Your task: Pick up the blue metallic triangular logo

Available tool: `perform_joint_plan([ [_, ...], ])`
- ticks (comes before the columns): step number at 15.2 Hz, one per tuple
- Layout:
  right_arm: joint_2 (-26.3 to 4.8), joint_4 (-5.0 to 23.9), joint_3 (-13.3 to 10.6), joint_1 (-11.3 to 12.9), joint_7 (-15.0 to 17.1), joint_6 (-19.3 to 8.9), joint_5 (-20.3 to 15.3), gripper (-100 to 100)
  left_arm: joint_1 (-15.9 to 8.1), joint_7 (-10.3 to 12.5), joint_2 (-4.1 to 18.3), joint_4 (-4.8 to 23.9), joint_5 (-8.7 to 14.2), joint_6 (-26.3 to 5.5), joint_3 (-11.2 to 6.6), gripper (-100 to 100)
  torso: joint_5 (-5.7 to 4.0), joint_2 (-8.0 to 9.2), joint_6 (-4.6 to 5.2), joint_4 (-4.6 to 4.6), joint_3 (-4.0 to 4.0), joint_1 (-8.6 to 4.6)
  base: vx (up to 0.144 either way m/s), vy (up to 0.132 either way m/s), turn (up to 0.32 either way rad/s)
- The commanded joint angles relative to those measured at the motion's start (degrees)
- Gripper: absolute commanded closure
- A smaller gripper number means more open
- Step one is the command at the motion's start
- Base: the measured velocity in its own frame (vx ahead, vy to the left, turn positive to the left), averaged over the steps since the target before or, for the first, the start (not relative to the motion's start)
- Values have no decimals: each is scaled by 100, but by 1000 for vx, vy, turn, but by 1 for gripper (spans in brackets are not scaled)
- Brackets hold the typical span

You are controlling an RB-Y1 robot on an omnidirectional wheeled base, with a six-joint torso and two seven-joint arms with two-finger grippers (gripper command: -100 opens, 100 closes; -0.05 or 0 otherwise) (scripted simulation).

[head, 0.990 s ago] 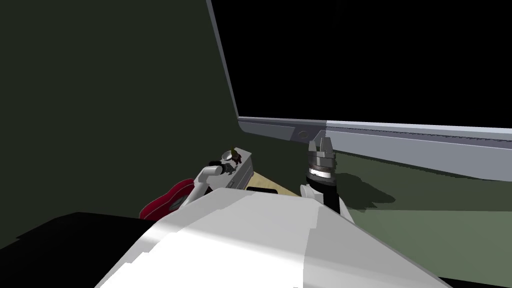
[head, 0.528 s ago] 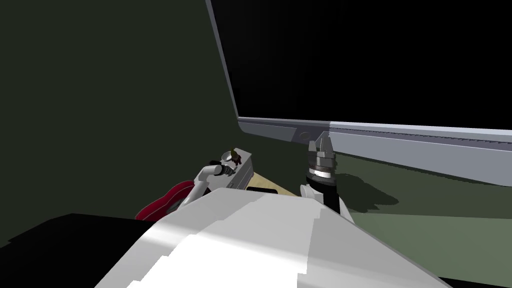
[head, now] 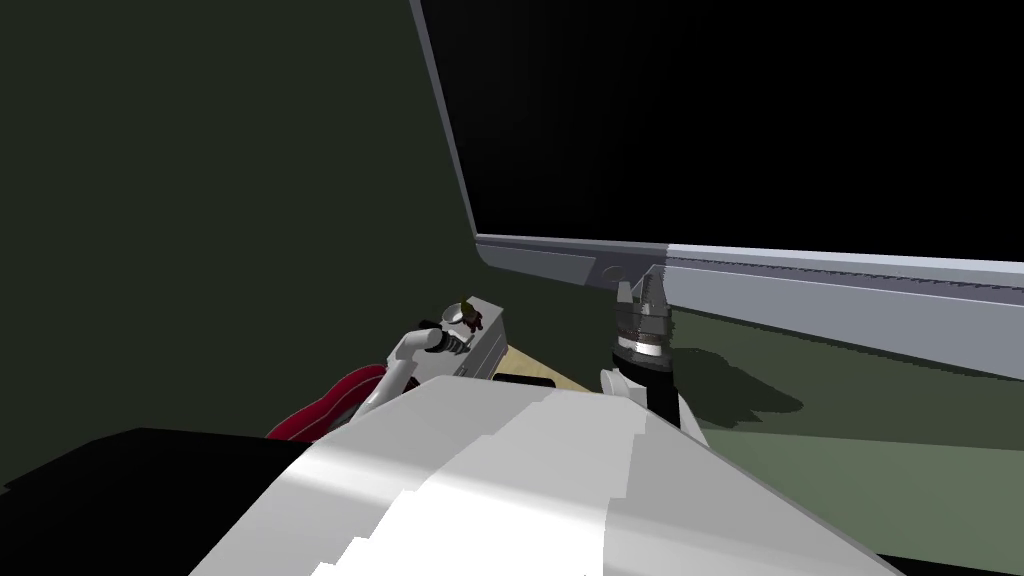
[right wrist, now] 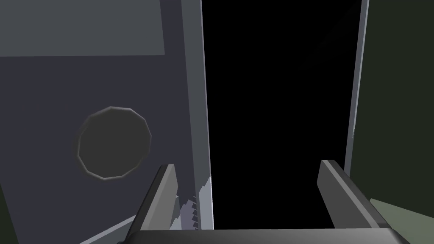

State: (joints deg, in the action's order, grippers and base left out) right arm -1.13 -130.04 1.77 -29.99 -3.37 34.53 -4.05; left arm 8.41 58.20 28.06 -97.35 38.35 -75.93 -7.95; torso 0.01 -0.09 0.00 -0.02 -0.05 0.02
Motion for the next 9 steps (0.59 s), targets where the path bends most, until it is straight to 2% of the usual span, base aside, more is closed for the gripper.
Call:
perform_joint_plan([
  [1,0,0,0,0,0,0,0,0,0,0,0,0,0,0,0,-100,0,0,0,0,0,0,12,1,2],
  [2,0,0,0,0,0,0,0,0,-22,-88,-76,191,-48,121,16,-100,0,2,0,0,1,-1,14,-1,-5],
  [6,0,0,0,0,0,0,0,0,-54,-241,-192,470,-127,344,41,-100,0,1,0,0,0,-4,19,-6,-5],
  [7,0,0,0,0,0,0,0,0,-29,-178,-142,350,-87,242,23,-100,0,1,0,0,0,-4,12,-5,-1],
  [8,0,0,0,0,0,0,0,0,-28,-198,-149,370,-91,268,23,100,-1,2,0,1,1,-4,0,0,0],
  [9,0,0,0,0,0,0,0,0,-28,-199,-149,369,-91,270,23,100,-1,5,0,1,3,-3,0,0,0],
])
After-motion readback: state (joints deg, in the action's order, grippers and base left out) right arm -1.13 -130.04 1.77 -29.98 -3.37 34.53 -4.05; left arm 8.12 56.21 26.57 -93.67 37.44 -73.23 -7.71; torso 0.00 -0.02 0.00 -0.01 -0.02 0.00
